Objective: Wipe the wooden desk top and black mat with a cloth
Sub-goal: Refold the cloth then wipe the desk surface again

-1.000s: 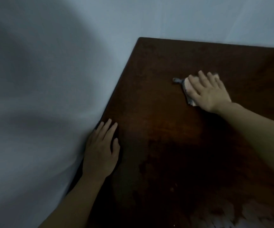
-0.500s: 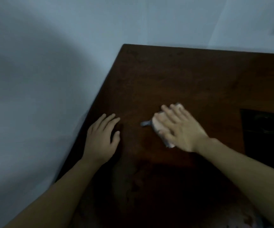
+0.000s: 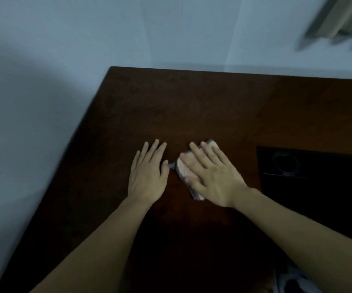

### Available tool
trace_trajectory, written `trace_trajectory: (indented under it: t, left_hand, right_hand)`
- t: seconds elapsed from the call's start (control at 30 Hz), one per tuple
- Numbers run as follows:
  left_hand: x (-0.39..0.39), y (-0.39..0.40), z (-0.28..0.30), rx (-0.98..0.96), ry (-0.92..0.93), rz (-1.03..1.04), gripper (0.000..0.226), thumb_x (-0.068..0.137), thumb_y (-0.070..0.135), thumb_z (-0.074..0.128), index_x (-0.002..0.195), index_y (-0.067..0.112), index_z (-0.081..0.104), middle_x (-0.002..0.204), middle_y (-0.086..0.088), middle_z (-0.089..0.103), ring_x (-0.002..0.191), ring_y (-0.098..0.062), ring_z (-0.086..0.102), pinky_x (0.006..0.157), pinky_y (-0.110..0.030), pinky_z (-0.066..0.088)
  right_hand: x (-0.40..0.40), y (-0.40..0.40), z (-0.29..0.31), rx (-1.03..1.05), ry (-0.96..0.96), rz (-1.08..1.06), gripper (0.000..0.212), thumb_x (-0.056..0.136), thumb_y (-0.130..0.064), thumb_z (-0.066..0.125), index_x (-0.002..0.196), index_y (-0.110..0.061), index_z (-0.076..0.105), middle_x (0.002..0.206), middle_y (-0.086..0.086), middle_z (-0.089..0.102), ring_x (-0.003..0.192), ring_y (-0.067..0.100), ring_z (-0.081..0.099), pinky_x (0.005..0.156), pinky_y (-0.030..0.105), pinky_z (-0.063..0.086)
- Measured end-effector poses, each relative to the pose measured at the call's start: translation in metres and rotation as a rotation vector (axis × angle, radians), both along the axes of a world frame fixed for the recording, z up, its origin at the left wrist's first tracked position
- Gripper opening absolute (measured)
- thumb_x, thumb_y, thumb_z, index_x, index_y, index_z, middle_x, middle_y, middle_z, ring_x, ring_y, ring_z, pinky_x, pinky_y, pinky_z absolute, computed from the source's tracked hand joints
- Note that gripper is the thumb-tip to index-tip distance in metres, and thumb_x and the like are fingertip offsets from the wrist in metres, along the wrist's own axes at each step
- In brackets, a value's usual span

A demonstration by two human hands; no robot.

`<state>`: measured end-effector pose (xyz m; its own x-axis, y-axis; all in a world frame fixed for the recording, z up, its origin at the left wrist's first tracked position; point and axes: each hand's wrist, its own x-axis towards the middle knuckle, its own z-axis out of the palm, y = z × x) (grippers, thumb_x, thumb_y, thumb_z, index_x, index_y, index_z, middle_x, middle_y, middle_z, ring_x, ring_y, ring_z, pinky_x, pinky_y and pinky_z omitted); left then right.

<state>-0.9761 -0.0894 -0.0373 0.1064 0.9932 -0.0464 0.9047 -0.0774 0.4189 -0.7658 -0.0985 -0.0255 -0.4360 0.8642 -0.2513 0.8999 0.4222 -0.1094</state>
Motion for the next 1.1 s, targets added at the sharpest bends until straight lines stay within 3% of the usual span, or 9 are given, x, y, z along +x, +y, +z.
trace_trajectory:
  t: [0.1, 0.17, 0.33, 0.5, 0.67, 0.73, 0.83, 0.93, 1.1]
  left_hand:
    - [0.001, -0.001, -0.004, -0.006, 0.061, 0.000, 0.054, 0.106, 0.045, 0.027, 0.157, 0.030, 0.025, 0.167, 0.010, 0.012, 0.154, -0.010, 0.001, 0.126, -0.035, 0.000]
    - [0.002, 0.000, -0.003, -0.010, 0.054, 0.020, 0.053, 0.106, 0.045, 0.025, 0.157, 0.031, 0.026, 0.167, 0.011, 0.013, 0.154, -0.009, 0.000, 0.125, -0.034, -0.001]
    - [0.006, 0.000, 0.000, -0.011, 0.062, 0.034, 0.052, 0.106, 0.043, 0.029, 0.157, 0.032, 0.026, 0.166, 0.013, 0.013, 0.153, -0.007, -0.001, 0.124, -0.032, -0.003]
    - [0.003, 0.001, 0.000, -0.012, 0.059, 0.039, 0.052, 0.105, 0.041, 0.034, 0.156, 0.033, 0.027, 0.166, 0.013, 0.015, 0.148, -0.001, -0.002, 0.122, -0.030, -0.002]
    - [0.006, -0.001, 0.003, -0.002, 0.062, 0.046, 0.052, 0.104, 0.035, 0.036, 0.156, 0.031, 0.029, 0.166, 0.010, 0.017, 0.147, 0.000, -0.002, 0.122, -0.029, -0.001]
    - [0.006, -0.002, 0.003, -0.003, 0.060, 0.049, 0.052, 0.105, 0.035, 0.036, 0.156, 0.030, 0.029, 0.166, 0.011, 0.016, 0.148, 0.000, -0.002, 0.122, -0.030, -0.002]
    - [0.006, -0.003, 0.004, -0.004, 0.062, 0.050, 0.052, 0.105, 0.036, 0.035, 0.156, 0.031, 0.029, 0.165, 0.012, 0.016, 0.150, -0.001, -0.001, 0.121, -0.028, -0.003]
    - [0.006, -0.002, 0.004, -0.010, 0.076, 0.050, 0.051, 0.106, 0.036, 0.035, 0.156, 0.032, 0.028, 0.165, 0.014, 0.015, 0.152, -0.004, 0.000, 0.122, -0.029, -0.003]
    - [0.007, -0.003, 0.005, -0.010, 0.086, 0.052, 0.052, 0.105, 0.036, 0.036, 0.156, 0.031, 0.029, 0.166, 0.010, 0.017, 0.153, -0.009, 0.003, 0.125, -0.035, 0.002]
  right_hand:
    - [0.044, 0.022, -0.003, -0.001, -0.029, 0.043, 0.075, 0.090, -0.076, -0.010, 0.157, -0.043, -0.016, 0.167, -0.004, -0.020, 0.154, 0.022, -0.020, 0.125, 0.043, -0.010]
    - [0.076, 0.055, -0.006, 0.063, -0.069, -0.109, 0.080, 0.085, -0.078, -0.017, 0.157, -0.042, -0.013, 0.170, -0.002, -0.012, 0.156, 0.024, -0.012, 0.125, 0.042, -0.007]
    - [0.086, 0.113, -0.008, -0.024, -0.045, -0.530, 0.065, 0.102, -0.060, 0.006, 0.161, -0.036, -0.009, 0.169, 0.006, -0.014, 0.155, 0.032, -0.014, 0.124, 0.051, -0.008]
    - [0.033, 0.056, -0.005, 0.031, -0.010, -0.231, 0.066, 0.103, -0.058, 0.007, 0.162, -0.031, -0.008, 0.170, 0.009, -0.011, 0.155, 0.033, -0.013, 0.124, 0.051, -0.009]
    - [0.073, 0.010, -0.001, -0.026, 0.005, 0.107, 0.068, 0.097, -0.068, 0.000, 0.156, -0.041, -0.018, 0.165, -0.002, -0.023, 0.153, 0.024, -0.024, 0.124, 0.045, -0.012]
    - [0.103, 0.027, -0.003, 0.013, -0.019, 0.027, 0.069, 0.093, -0.070, -0.002, 0.154, -0.043, -0.019, 0.168, -0.002, -0.018, 0.155, 0.024, -0.018, 0.124, 0.042, -0.012]
    - [0.129, 0.059, -0.007, 0.042, -0.076, -0.278, 0.075, 0.087, -0.069, -0.011, 0.156, -0.041, -0.018, 0.170, 0.002, -0.014, 0.155, 0.026, -0.014, 0.124, 0.043, -0.008]
    - [0.107, 0.075, -0.010, 0.012, -0.066, -0.468, 0.069, 0.097, -0.062, -0.002, 0.160, -0.034, -0.011, 0.169, 0.008, -0.013, 0.155, 0.032, -0.013, 0.125, 0.051, -0.006]
    - [0.052, 0.031, -0.005, 0.035, -0.020, -0.324, 0.068, 0.100, -0.058, -0.003, 0.161, -0.029, -0.011, 0.169, 0.011, -0.013, 0.155, 0.034, -0.014, 0.124, 0.052, -0.008]
